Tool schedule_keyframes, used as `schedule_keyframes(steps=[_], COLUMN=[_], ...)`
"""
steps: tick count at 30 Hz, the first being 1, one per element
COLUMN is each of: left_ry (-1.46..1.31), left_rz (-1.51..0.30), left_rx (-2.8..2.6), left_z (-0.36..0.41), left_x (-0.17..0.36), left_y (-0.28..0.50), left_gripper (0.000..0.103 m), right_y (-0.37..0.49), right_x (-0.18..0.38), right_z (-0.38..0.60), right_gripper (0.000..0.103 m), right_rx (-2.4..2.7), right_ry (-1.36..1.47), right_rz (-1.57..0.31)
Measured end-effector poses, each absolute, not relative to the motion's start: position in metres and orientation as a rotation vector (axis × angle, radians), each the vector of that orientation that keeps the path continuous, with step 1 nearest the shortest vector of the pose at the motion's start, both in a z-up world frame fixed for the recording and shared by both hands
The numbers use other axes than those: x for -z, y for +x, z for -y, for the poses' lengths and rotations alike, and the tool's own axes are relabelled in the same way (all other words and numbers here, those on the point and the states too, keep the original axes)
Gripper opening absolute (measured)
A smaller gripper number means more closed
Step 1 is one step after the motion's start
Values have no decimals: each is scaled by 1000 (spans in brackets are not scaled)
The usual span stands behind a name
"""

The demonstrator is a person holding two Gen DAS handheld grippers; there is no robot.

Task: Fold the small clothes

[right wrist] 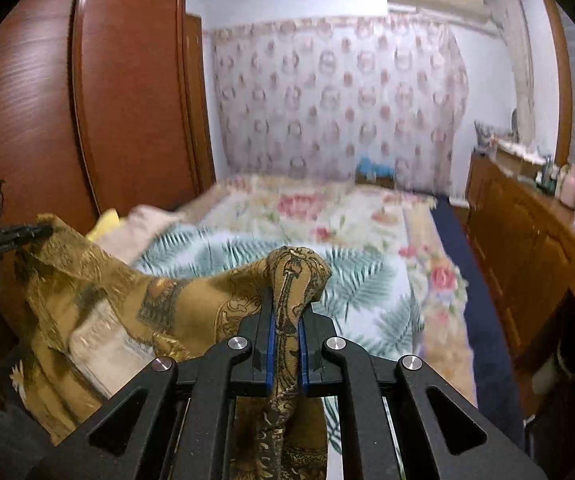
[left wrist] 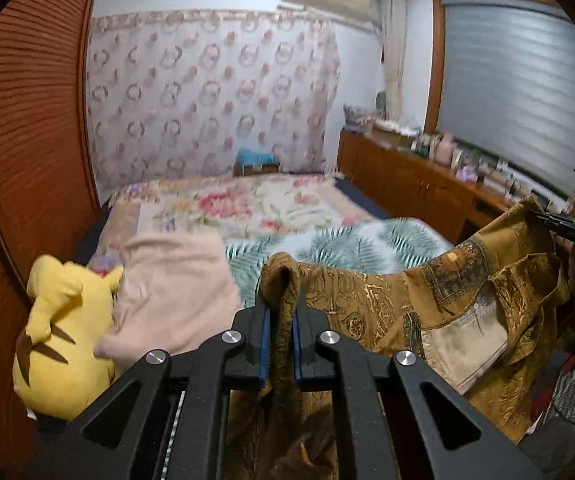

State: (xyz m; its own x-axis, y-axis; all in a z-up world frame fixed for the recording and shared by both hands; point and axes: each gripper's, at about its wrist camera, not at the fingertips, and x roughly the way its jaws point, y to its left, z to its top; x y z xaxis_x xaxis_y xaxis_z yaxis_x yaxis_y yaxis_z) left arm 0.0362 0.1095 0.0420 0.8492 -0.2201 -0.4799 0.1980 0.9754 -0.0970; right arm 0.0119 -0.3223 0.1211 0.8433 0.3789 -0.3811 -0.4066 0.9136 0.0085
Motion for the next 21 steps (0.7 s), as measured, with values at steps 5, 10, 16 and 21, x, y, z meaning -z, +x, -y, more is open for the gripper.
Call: schedule_keyframes(steps=[5, 10, 16, 21], left_ry=[-44, -39, -24, -23], left_rz=[-425, -350, -286, -326], left_rx=[213, 193, 160, 113], left_z=[-114, -119, -125, -139], left_x=[-75, -105, -135, -130], left_y=[27, 30, 55, 103], left_gripper=[9, 9, 9, 9], right_y=[-13, -23, -17, 25], right_x=[-155, -182, -198, -187], right_z=[323, 326, 312, 292], right_gripper=[8, 8, 8, 8], right_rx=[-419, -408, -380, -329], right_ry=[-101, -115, -131, -147], right_rz=[-293, -227, -160, -176])
